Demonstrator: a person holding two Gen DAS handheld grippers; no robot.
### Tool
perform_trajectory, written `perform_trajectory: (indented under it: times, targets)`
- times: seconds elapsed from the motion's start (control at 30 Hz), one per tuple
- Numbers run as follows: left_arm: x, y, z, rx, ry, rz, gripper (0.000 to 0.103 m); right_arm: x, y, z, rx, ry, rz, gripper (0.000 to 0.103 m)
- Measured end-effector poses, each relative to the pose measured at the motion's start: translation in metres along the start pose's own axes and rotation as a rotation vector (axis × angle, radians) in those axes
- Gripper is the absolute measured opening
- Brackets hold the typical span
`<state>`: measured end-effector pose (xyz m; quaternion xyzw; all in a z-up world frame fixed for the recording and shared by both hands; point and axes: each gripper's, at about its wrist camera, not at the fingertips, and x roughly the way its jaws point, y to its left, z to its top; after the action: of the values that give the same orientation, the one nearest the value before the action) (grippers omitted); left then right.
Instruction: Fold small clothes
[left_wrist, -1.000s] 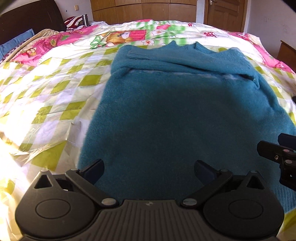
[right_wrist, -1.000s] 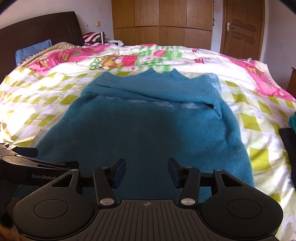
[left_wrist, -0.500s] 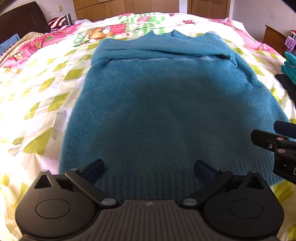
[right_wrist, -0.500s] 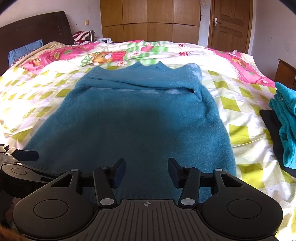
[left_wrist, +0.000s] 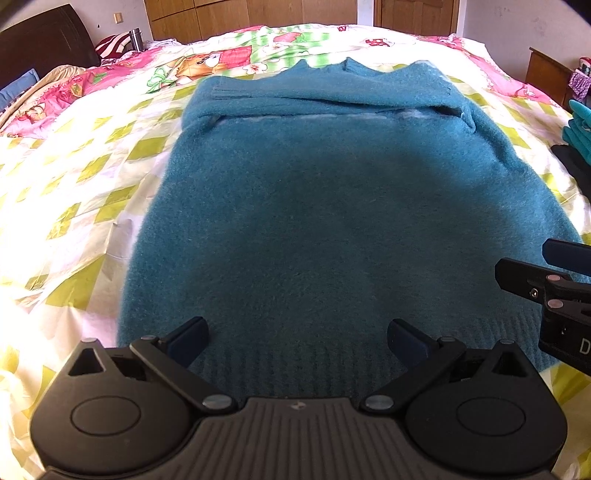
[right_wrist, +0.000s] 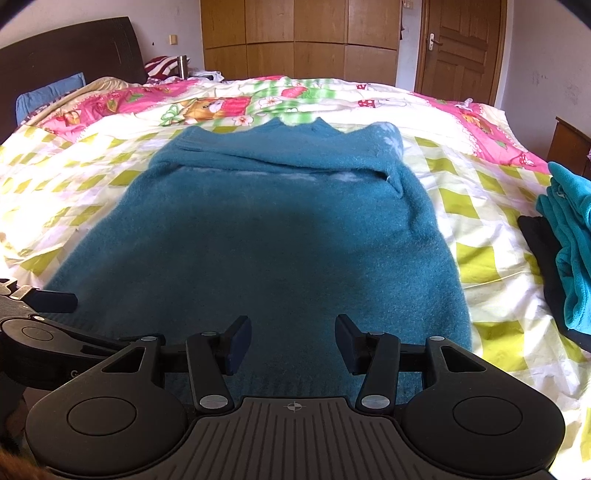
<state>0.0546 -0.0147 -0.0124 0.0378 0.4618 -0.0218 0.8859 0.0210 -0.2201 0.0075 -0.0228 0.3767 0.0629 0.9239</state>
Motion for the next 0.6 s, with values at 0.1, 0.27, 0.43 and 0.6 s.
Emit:
perform_trajectory:
  times: [0.1,0.27,0.43,0.6]
  targets:
    - [-0.001,0.002,0.000,-0.005,0.002,0.006,0.103,-0.001,0.001,0.001,-0.003,-0.004,0.005,0.048]
    - [-0.001,0.007,-0.001,-0.010,0.008,0.025,0.103,0.000,0.006,0.003,-0.019,-0.013,0.015,0.048]
    - [-0.003,0.005,-0.002,0.001,0.004,0.040,0.103,0.000,0.009,0.003,-0.031,-0.016,0.032,0.048]
    - [-0.004,0.005,-0.002,0.006,0.003,0.044,0.103,-0.002,0.011,0.002,-0.039,-0.019,0.030,0.048]
